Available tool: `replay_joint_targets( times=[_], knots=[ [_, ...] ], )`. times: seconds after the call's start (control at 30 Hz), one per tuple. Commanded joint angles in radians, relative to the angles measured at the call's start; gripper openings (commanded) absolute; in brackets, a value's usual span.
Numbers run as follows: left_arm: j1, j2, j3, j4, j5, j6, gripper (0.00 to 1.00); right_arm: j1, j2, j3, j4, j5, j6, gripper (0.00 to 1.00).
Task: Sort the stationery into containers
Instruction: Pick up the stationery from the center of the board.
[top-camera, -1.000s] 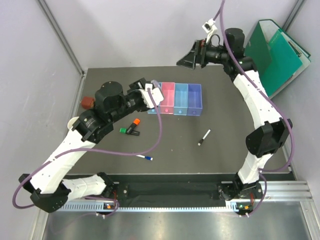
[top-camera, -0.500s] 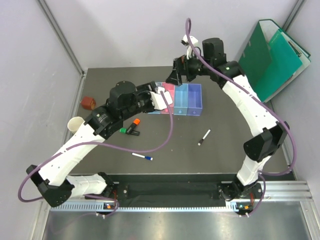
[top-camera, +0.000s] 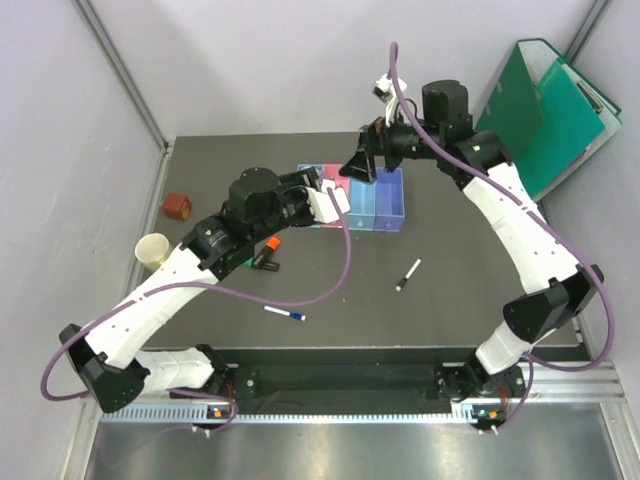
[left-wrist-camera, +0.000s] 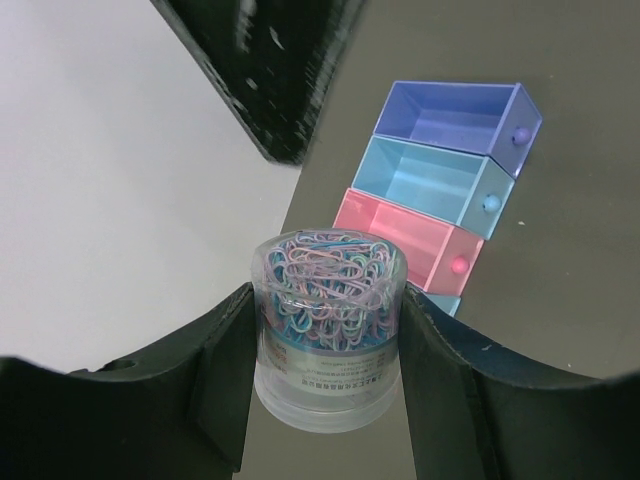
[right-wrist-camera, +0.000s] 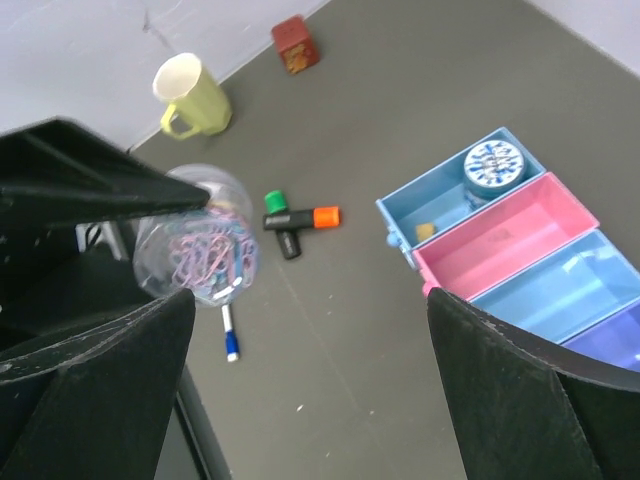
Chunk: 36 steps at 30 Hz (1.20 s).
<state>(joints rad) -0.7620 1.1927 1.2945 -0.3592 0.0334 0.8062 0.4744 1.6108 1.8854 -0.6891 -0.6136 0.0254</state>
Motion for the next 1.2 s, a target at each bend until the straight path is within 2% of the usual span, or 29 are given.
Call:
replay_joint_targets(
  times=[0.0, 0.27, 0.73, 1.17],
  knots=[
    [-0.007, 0.025, 0.065, 0.117, 0.014, -0.021, 0.13, 0.029, -0.031, -0.015, 0.0, -0.084, -0.048, 0.99],
    [-0.013, 0.039, 0.063, 0.132, 0.02, -0.021, 0.13, 0.081, -0.037, -0.008, -0.01, -0.081, -0.071, 0.99],
    [-0.019, 0.036, 0.057, 0.164, 0.019, -0.038, 0.12, 0.096, -0.019, -0.008, -0.001, -0.143, -0.059, 1.0],
    [-0.034, 0.033, 0.075, 0.167, 0.011, -0.059, 0.12, 0.109, 0.006, -0.006, 0.008, -0.138, -0.064, 0.99]
  ],
)
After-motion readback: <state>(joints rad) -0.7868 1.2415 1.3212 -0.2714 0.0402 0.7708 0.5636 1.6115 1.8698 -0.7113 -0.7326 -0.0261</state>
